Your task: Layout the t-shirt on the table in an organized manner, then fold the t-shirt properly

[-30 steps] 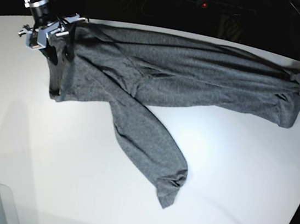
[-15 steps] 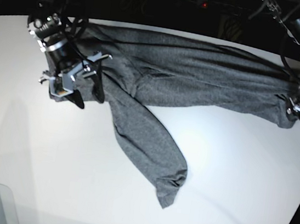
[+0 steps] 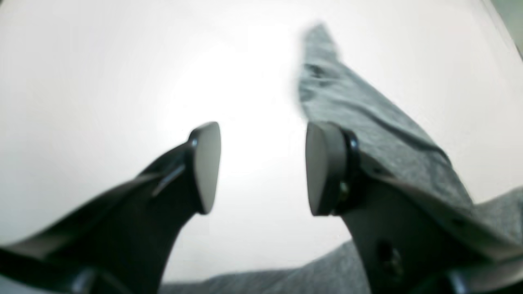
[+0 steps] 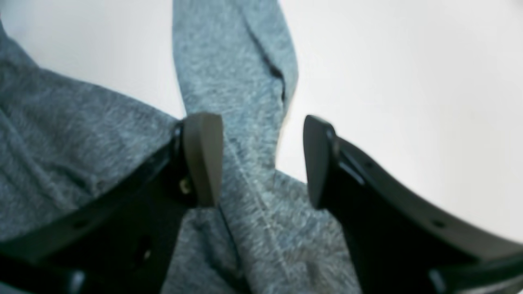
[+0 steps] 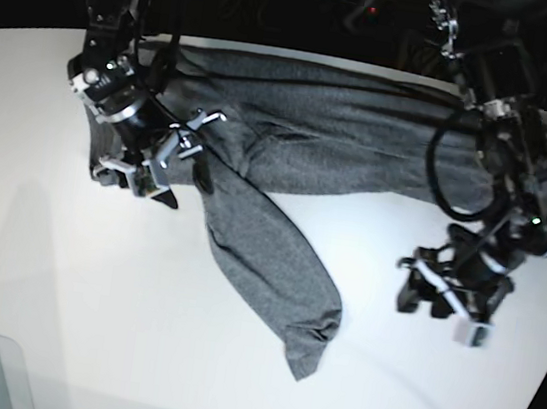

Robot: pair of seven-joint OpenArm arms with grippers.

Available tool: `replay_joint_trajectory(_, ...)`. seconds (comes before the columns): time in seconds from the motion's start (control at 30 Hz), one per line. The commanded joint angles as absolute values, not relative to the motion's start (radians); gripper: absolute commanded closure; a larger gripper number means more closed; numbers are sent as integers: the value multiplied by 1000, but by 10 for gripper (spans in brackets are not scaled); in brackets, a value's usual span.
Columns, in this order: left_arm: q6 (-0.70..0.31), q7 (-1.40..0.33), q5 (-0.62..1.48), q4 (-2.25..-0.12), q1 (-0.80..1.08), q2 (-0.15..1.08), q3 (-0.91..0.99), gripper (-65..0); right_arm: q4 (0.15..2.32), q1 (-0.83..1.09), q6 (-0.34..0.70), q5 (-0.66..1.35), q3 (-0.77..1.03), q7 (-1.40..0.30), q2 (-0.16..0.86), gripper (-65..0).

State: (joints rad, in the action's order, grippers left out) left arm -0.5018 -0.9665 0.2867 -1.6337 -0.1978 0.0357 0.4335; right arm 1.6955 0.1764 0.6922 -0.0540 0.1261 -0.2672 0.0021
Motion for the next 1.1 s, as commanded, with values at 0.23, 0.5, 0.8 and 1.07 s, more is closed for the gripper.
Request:
replay_joint_trajectory(0.23, -503, -900, 105, -1610, -245, -61, 460, -324, 1667, 122, 698, -42, 70, -249, 36, -319)
replay_joint_trajectory(0.5, -509, -901, 182, -1661, -134, 119, 687, -324, 1451, -68, 698, -42, -38, -246, 30, -319)
replay_joint_trajectory(0.8, -509, -901, 306, -1701, 7, 205, 897, -324, 1218, -239, 698, -41, -134, -240, 5, -319)
replay_joint_trajectory(1.07, -510, -901, 302, -1693, 25, 203, 951, -324, 1044, -309, 698, -41, -163, -176, -19, -319)
